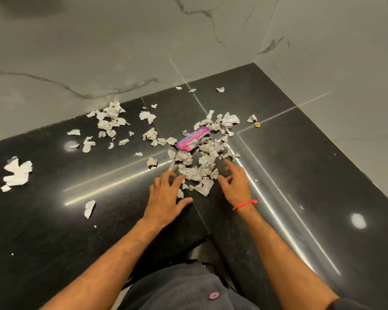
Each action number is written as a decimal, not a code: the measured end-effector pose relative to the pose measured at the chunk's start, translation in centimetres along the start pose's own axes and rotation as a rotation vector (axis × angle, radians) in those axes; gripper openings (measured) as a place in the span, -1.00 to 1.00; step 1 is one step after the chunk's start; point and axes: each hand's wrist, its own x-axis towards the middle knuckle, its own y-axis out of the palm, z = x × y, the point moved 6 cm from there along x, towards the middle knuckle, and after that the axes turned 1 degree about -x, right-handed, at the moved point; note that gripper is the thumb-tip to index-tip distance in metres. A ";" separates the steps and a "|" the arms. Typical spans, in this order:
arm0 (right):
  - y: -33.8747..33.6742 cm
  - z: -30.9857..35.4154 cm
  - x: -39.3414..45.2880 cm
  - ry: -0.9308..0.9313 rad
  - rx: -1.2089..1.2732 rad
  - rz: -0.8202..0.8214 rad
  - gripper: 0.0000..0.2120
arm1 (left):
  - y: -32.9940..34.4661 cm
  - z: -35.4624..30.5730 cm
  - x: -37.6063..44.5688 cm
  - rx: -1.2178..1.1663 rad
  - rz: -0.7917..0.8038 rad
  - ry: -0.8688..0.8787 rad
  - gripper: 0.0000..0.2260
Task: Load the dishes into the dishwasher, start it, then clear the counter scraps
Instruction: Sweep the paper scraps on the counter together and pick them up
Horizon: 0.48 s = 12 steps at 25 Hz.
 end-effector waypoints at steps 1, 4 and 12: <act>-0.2 -0.5 -0.3 0.009 -0.054 0.013 -0.44 | 0.3 -0.2 -0.4 0.037 0.024 0.043 -0.40; 1.2 -0.4 -2.4 -0.047 -0.122 0.220 -0.36 | 0.0 0.4 0.6 0.023 0.031 0.090 -0.55; 3.2 -0.8 -4.6 0.079 0.361 0.267 -0.48 | -1.5 -2.3 7.6 0.034 0.154 0.135 0.09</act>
